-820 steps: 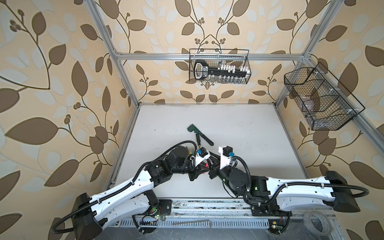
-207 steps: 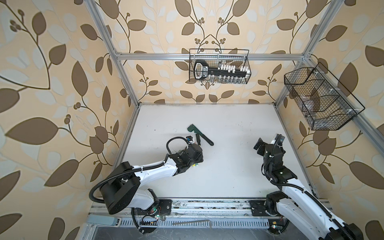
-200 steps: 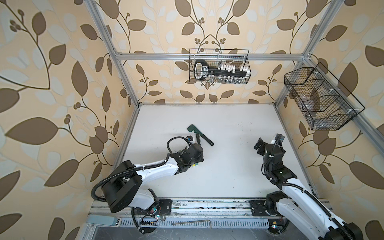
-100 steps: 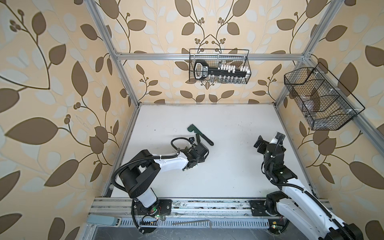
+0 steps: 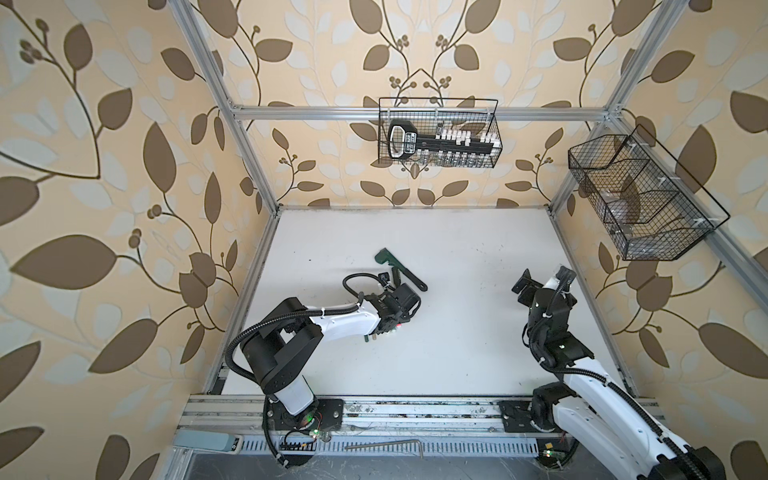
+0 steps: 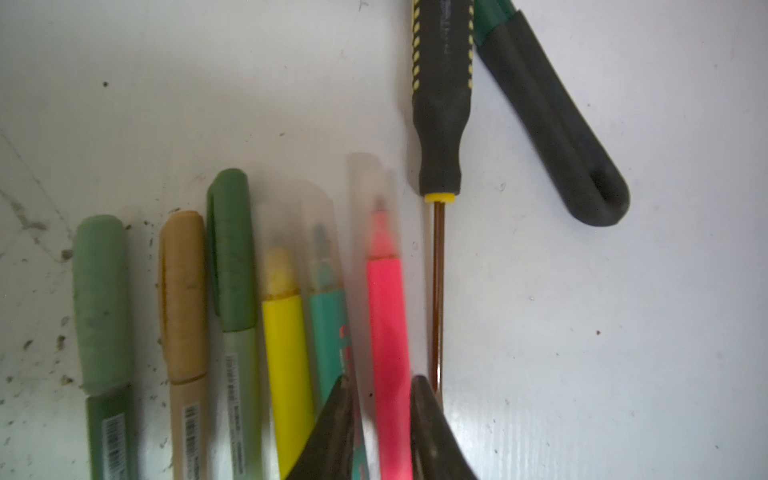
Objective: Insert the pens into the pen caps
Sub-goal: 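Lower the capped pink highlighter beside the pen row and open the left gripper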
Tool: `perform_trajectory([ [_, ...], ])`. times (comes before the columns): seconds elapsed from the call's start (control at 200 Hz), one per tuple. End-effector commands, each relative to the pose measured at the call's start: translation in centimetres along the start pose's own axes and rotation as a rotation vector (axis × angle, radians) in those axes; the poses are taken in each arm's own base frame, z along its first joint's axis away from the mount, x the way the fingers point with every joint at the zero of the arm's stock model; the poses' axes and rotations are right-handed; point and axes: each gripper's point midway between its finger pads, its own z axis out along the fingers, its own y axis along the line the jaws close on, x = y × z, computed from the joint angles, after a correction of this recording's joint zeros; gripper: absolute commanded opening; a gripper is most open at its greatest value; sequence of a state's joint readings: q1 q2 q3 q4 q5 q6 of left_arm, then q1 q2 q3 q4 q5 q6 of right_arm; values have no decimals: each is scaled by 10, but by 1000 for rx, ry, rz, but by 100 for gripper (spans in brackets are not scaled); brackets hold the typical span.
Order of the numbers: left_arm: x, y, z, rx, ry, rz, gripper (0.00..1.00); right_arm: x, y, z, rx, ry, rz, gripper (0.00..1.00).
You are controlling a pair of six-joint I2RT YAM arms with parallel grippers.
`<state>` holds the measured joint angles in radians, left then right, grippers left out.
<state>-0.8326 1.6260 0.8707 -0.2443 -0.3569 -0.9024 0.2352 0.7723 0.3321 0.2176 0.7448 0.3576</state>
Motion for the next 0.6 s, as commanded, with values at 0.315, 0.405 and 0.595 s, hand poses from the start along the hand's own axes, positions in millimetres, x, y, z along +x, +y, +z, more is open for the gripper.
perform_trajectory([
  [0.315,-84,9,-94,-51,-272,49,37,31,-18,33,154,-48,-169,100],
  [0.405,-123,41,-138,-126,-459,55,55,37,-14,45,124,-27,-179,100],
  [0.595,-161,175,-168,-542,-832,-25,79,49,3,65,-30,24,-159,100],
])
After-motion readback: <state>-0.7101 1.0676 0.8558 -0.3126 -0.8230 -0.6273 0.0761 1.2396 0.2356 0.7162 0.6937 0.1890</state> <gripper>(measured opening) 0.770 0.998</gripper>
